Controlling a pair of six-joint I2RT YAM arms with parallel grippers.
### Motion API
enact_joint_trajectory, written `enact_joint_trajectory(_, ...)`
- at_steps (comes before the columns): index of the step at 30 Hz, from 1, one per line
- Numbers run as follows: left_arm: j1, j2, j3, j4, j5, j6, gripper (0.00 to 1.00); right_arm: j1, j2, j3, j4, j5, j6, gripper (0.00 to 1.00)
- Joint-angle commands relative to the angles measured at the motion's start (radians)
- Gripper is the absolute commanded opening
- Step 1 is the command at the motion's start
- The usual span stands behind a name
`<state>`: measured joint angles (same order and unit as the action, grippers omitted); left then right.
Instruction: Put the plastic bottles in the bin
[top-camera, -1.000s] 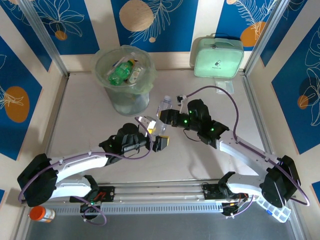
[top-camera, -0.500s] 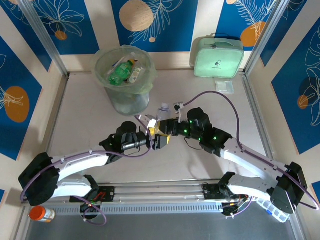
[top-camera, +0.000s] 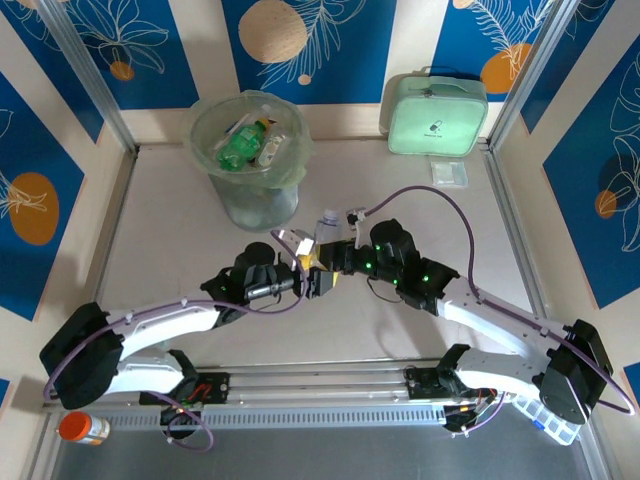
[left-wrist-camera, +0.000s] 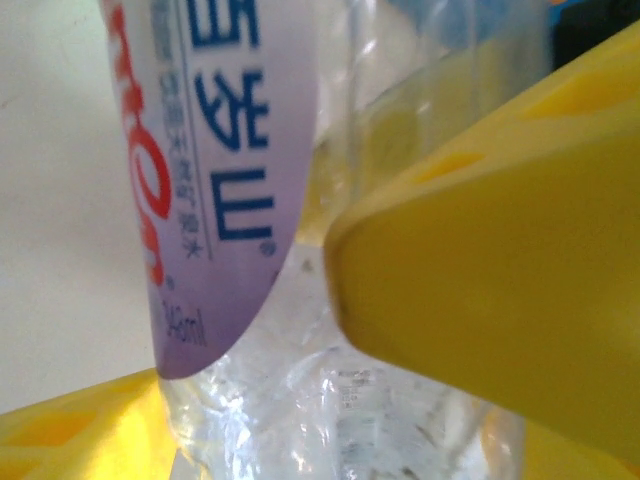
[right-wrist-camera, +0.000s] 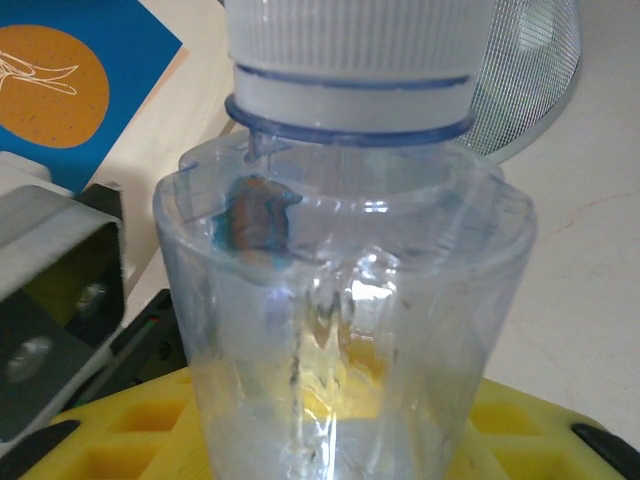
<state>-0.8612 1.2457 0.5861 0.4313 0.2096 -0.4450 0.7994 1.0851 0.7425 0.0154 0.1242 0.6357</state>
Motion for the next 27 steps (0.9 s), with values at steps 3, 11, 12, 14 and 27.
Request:
enact_joint_trajectory(3,0.005,-0.02,0.025,0.02,0.003,0.012,0.64,0.009,-0.011,-0.01,0.043,-0.022,0.008,0.45)
enact_joint_trajectory(11,0.004,-0.1,0.033,-0.068,-0.074,0.044,0.53,0.031,-0.06,-0.006,-0.018,0.117,-0.001,0.98)
enact_joint_trajectory(12,0.005,-0.112,0.043,-0.1,-0.095,0.047,0.52,0.032,-0.086,-0.01,-0.028,0.149,0.0,1.0)
enact_joint_trajectory(14,0.005,-0.153,0.058,-0.143,-0.137,0.038,0.5,0.04,-0.182,-0.055,-0.027,0.257,0.017,0.99)
enact_joint_trajectory(27,0.102,-0.014,0.978,-0.961,-0.329,0.18,0.48,0.052,-0.328,-0.213,0.146,0.349,-0.057,0.94)
